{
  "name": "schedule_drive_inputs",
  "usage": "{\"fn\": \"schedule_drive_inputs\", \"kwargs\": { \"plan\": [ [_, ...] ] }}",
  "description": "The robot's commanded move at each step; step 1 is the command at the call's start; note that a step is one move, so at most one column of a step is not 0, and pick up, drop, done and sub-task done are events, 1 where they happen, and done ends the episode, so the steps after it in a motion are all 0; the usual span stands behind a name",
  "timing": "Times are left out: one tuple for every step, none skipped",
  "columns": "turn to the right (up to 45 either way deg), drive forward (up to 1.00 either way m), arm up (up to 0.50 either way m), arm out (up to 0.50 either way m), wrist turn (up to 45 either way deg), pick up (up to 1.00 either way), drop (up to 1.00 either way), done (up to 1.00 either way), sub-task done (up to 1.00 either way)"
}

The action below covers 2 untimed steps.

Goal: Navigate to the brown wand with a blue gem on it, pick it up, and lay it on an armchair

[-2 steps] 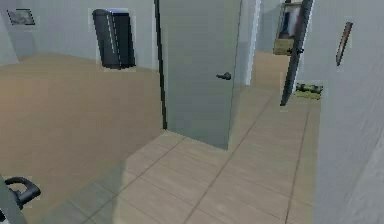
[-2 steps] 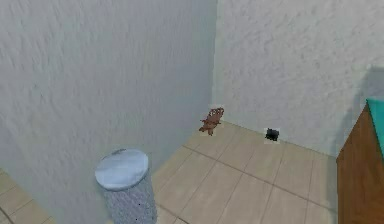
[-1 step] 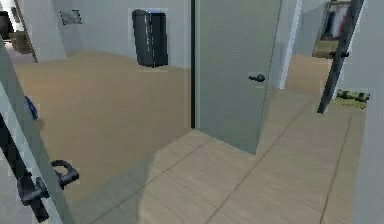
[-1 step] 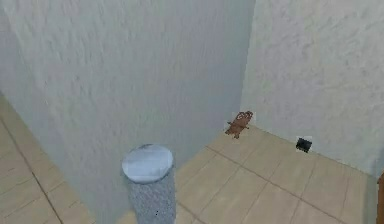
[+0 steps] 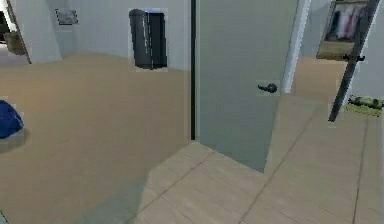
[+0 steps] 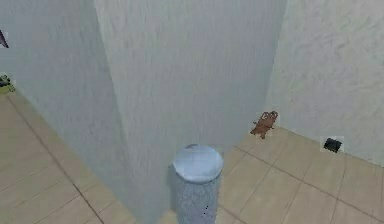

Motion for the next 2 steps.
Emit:
{"fn": "schedule_drive_inputs", "kwargs": {
  "plan": [
    [18.0, 0.0, 0.0, 0.0, 0.0, 0.0, 0.0, 0.0, 0.0],
    [0.0, 0.45, 0.0, 0.0, 0.0, 0.0, 0.0, 0.0, 0.0]
  ]
}}
